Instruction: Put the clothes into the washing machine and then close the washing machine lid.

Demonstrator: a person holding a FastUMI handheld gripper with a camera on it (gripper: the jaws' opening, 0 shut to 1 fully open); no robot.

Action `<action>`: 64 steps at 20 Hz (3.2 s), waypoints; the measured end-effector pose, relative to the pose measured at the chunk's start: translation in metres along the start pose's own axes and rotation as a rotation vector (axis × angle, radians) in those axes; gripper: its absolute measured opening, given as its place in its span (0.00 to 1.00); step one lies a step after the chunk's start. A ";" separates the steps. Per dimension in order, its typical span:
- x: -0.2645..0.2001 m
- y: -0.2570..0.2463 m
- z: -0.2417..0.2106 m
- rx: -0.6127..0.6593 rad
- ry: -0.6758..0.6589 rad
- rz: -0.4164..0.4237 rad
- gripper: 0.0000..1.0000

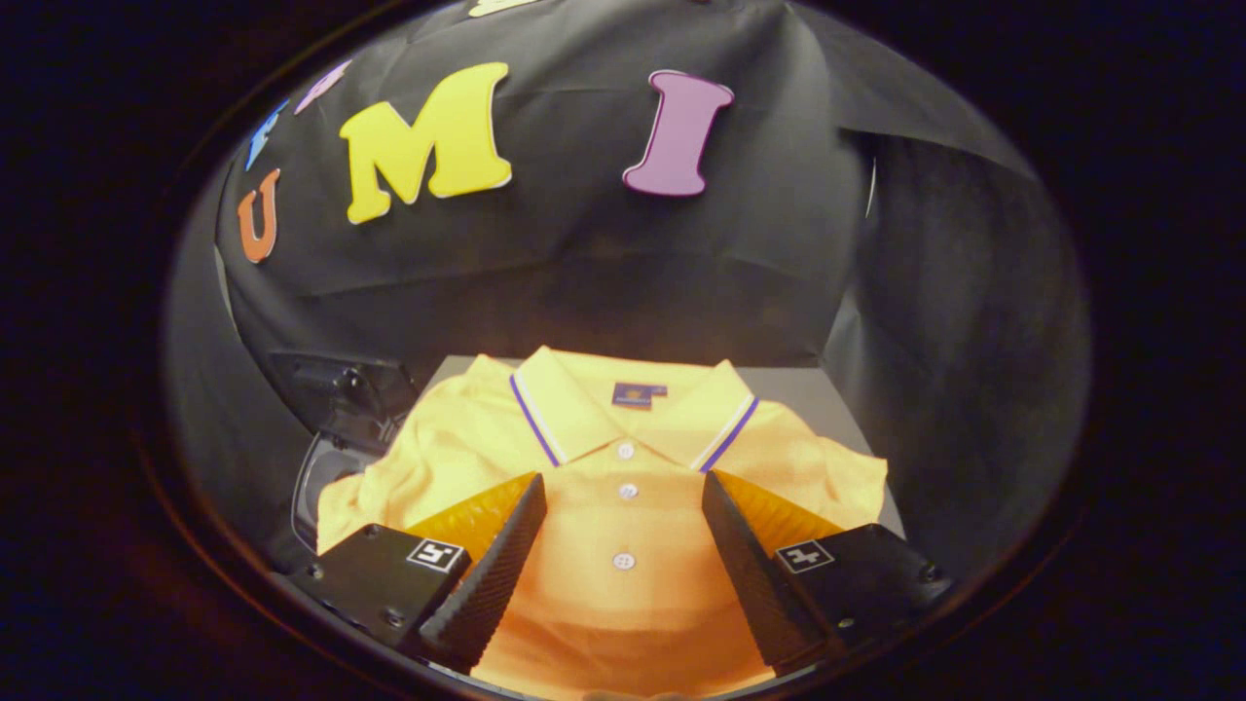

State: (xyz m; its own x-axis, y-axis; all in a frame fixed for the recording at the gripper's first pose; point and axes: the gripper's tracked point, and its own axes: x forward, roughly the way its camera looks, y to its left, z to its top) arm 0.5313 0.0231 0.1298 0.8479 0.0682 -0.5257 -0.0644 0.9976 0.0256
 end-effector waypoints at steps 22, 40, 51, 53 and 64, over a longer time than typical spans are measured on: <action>0.005 0.002 0.006 0.074 -0.083 0.047 0.12; -0.180 0.092 0.032 0.166 -0.286 0.171 0.10; -0.300 0.212 0.051 0.119 -0.451 0.268 0.09; -0.309 0.238 0.054 0.113 -0.462 0.293 0.09; -0.268 0.368 0.061 0.095 -0.371 0.408 0.09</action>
State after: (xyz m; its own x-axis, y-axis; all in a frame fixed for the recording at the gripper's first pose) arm 0.3123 0.3727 0.3316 0.8937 0.4314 -0.1233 -0.3929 0.8851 0.2494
